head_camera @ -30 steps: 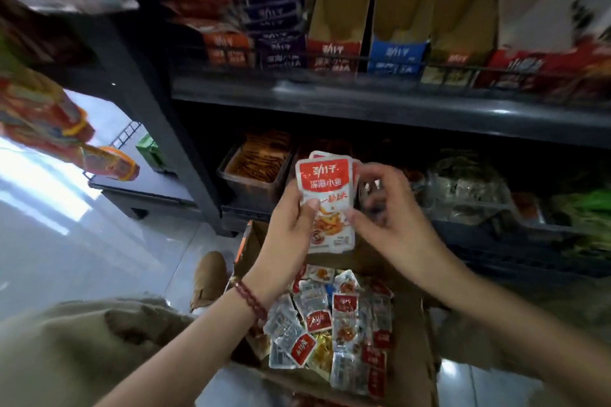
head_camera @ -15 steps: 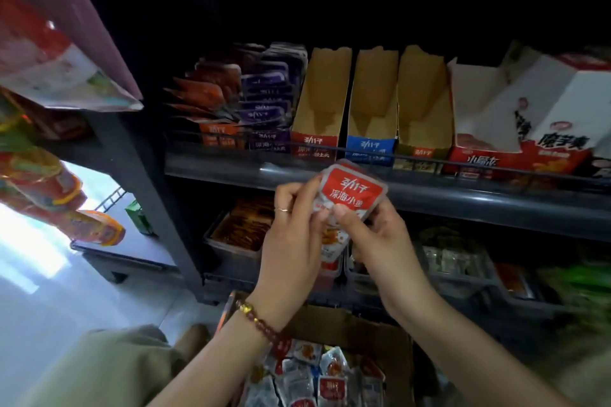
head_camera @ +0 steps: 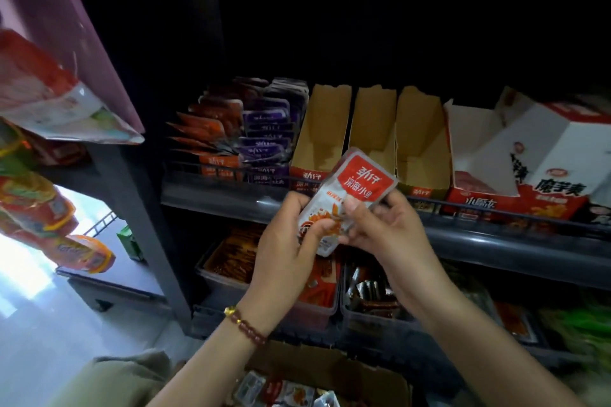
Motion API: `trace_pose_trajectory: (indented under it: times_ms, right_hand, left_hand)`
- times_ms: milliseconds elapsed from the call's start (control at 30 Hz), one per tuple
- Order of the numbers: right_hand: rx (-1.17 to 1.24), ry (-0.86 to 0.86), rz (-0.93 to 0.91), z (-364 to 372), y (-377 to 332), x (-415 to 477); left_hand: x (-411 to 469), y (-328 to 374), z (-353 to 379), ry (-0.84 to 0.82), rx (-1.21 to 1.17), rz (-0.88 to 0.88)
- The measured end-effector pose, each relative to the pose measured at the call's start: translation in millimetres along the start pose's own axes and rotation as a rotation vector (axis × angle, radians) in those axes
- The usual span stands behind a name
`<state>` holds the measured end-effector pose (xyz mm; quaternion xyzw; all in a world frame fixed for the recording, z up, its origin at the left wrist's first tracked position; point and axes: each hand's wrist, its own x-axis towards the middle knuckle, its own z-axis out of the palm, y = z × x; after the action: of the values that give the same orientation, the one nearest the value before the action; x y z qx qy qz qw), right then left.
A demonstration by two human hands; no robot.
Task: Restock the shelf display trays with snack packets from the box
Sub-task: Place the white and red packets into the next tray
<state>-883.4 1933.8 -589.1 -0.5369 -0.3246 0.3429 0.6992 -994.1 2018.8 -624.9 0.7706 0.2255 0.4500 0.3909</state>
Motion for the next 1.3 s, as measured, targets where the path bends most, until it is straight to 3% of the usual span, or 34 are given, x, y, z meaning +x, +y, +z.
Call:
trace_pose_trajectory:
  times_ms: [133,233,333,400,500,700,867,1167,1300]
  right_hand:
    - [-0.046,0.021,-0.206,1,-22,18]
    - [-0.132,0.107,-0.425,2,-34,42]
    - [-0.155,0.173,-0.523,2,-39,77]
    - [-0.177,0.199,-0.524,3,-37,102]
    - [-0.239,0.189,-0.467,6,-28,134]
    - [-0.59,0.213,-0.475,14,-12,170]
    - [-0.839,0.343,-0.394,17,-11,182]
    - [-0.915,0.451,-0.39,29,-9,184]
    - [-0.923,0.387,-0.303,29,-10,188]
  left_hand:
    - [28,-7,0,0.091,0.149,0.167]
    - [45,-21,2,0.123,0.399,0.283]
    - [56,-44,4,0.111,0.626,0.453]
    - [61,-55,6,0.097,0.746,0.536]
    - [64,-66,8,0.078,0.848,0.501]
    - [72,-74,4,0.035,0.84,0.495]
    - [70,-72,5,0.016,0.82,0.462]
    - [70,-73,7,0.019,0.805,0.419]
    - [69,-72,7,0.005,0.809,0.395]
